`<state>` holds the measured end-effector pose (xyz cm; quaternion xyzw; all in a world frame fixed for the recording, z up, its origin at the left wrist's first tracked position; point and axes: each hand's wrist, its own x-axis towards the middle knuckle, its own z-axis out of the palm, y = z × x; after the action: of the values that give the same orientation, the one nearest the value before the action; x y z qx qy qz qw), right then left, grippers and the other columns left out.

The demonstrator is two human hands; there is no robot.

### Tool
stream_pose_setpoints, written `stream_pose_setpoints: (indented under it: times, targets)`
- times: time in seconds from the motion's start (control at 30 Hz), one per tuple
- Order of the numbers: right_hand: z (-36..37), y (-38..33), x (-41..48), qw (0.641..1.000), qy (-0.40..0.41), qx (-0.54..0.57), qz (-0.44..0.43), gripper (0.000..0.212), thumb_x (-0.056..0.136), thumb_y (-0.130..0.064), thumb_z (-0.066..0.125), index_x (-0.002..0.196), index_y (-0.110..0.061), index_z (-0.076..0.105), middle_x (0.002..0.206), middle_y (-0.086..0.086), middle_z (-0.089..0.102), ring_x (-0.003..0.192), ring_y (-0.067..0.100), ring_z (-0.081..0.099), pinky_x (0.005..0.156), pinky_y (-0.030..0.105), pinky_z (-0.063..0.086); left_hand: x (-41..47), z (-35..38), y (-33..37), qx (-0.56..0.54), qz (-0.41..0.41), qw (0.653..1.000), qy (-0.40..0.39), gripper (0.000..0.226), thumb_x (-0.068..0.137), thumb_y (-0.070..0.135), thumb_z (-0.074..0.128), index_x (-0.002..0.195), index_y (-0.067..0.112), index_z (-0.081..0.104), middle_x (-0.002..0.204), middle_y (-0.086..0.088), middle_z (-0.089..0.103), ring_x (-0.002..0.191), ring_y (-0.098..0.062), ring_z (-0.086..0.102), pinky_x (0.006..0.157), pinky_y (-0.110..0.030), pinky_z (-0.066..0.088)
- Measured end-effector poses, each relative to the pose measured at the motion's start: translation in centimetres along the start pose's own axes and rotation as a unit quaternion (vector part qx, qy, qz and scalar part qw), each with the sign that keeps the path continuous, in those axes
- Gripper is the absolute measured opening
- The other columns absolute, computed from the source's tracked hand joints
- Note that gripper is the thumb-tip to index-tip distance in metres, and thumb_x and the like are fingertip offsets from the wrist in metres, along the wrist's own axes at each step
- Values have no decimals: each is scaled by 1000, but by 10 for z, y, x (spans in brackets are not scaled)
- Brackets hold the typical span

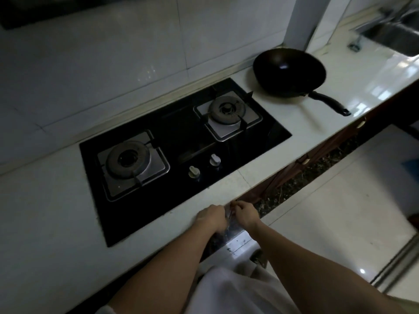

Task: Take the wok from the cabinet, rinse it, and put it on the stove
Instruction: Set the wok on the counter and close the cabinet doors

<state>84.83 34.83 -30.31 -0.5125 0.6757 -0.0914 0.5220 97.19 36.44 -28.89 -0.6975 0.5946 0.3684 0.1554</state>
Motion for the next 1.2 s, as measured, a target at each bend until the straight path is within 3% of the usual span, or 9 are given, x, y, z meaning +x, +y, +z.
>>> stream_pose_setpoints:
  times: [0.07,0.17,0.27,0.33,0.4,0.6,0.77,0.87,1.2]
  targets:
    - [-23,-5,-5,999,40,11,-27,32,103,-16,43,115,-12,72,104,8,75,95,32,70,81,43,58,1,-22,11,-2,32,999,34,38,99,39,47,117,12,66,121,-14,66,108,-33,64,84,-36,50]
    - [-71,-16,-16,990,117,-16,-78,26,101,-22,53,110,-12,76,107,0,73,97,16,67,80,24,49,4,-55,36,-15,74,992,101,34,96,38,48,111,16,69,119,-12,68,107,-33,65,87,-37,53]
    - [-128,-19,-24,976,197,-24,-93,21,95,-28,64,91,-11,76,91,2,75,85,15,68,80,30,55,3,-85,78,-14,117,982,151,32,97,38,49,114,19,68,119,-12,68,108,-34,65,89,-39,54]
    - [-164,-22,-24,963,247,-40,-100,28,90,-33,69,70,-15,66,70,0,68,71,15,64,71,31,52,2,-103,110,6,147,974,174,33,97,39,48,117,20,67,120,-10,68,109,-34,65,91,-41,54]
    - [-197,-26,-19,951,280,-69,-112,36,87,-38,70,61,-21,52,62,-4,60,67,17,61,70,34,51,0,-119,140,49,168,965,194,34,98,39,47,119,20,66,120,-9,67,108,-33,64,90,-42,53]
    - [-289,-41,1,918,310,-166,-184,21,93,-40,60,83,-22,66,70,-1,69,72,24,67,64,38,56,8,-172,229,132,181,937,270,32,99,37,45,116,19,65,116,-7,69,106,-30,64,85,-39,50]
    - [-363,-30,19,914,310,-163,-207,25,100,-30,47,110,-25,69,101,-2,75,93,24,69,71,32,52,21,-190,310,105,180,932,297,31,98,38,48,118,22,67,120,-4,69,111,-27,62,89,-37,50]
    - [-393,-24,29,914,294,-183,-212,29,100,-35,43,109,-21,66,98,4,73,93,30,67,71,36,52,30,-186,335,99,166,933,304,33,98,41,49,119,23,67,119,-2,70,111,-25,63,91,-37,50]
    - [-444,-29,90,929,246,-169,-218,29,96,-31,45,111,-19,66,104,4,71,94,28,66,77,42,57,72,-199,369,93,106,946,291,32,98,41,47,118,23,66,118,-1,69,110,-24,62,92,-38,49]
